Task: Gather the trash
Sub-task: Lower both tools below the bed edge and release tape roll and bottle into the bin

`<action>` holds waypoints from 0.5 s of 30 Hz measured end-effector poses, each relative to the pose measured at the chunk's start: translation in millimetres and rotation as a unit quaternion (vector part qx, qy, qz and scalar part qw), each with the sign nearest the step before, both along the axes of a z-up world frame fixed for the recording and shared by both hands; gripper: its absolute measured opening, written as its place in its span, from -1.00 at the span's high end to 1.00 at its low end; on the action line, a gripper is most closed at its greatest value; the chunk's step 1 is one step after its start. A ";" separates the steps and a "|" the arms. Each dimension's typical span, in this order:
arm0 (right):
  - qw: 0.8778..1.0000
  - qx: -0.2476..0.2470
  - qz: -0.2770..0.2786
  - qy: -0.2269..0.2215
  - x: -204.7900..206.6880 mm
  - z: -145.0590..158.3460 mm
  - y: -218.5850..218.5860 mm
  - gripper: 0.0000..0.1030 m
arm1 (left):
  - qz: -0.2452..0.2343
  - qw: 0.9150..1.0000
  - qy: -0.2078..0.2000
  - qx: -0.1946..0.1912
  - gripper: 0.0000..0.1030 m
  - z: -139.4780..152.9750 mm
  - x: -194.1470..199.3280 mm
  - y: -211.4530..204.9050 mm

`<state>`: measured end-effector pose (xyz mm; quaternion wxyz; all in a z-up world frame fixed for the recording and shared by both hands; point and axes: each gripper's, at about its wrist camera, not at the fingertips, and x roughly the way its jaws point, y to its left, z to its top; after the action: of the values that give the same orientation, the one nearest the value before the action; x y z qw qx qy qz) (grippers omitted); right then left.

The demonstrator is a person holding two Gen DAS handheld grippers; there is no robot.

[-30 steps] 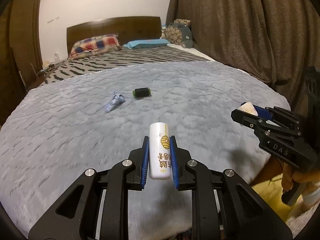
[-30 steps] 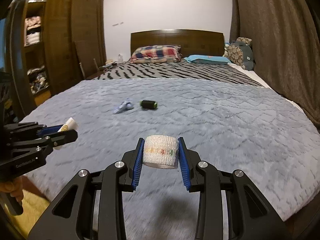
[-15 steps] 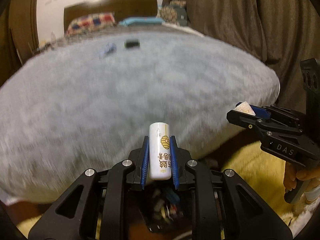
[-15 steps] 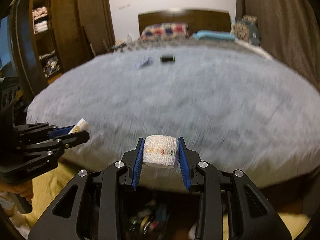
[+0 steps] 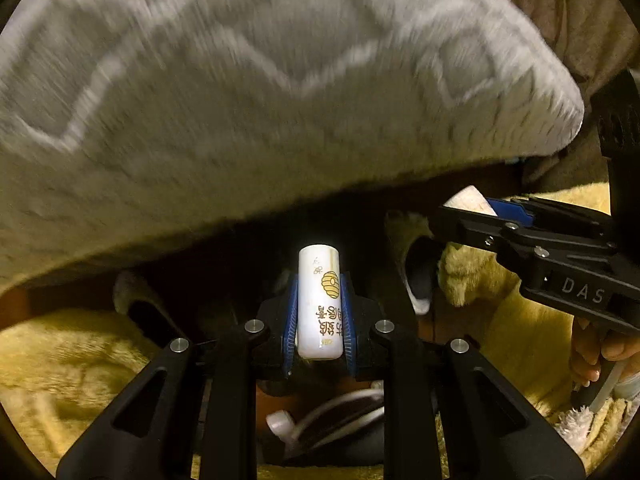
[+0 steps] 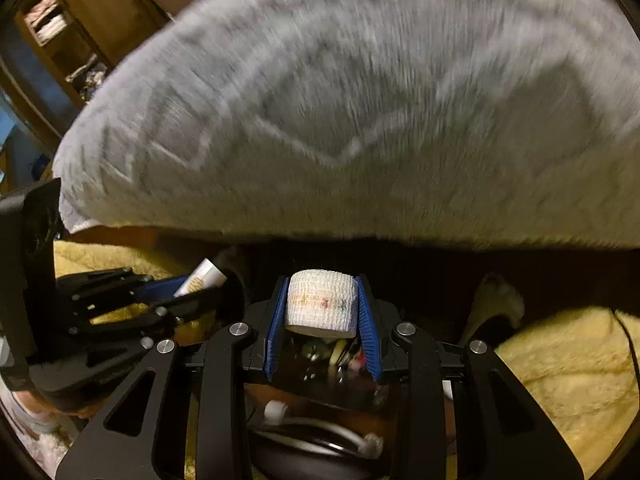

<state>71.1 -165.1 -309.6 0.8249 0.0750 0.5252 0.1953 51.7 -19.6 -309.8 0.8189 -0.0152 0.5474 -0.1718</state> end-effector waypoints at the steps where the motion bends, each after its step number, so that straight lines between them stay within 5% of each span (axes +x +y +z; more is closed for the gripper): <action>1: 1.000 0.001 -0.001 0.006 1.8 -4.2 -0.1 0.34 | -0.004 1.000 0.008 0.001 0.65 -7.2 1.8 -1.7; 15: 0.999 -0.011 0.007 0.038 10.3 -38.4 5.2 0.30 | -0.003 0.999 0.048 0.003 0.63 -43.3 1.6 2.6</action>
<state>81.5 -159.8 -348.0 0.8034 0.0694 0.5592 0.1926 53.3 -17.1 -353.2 0.7910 -0.0200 0.5868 -0.1717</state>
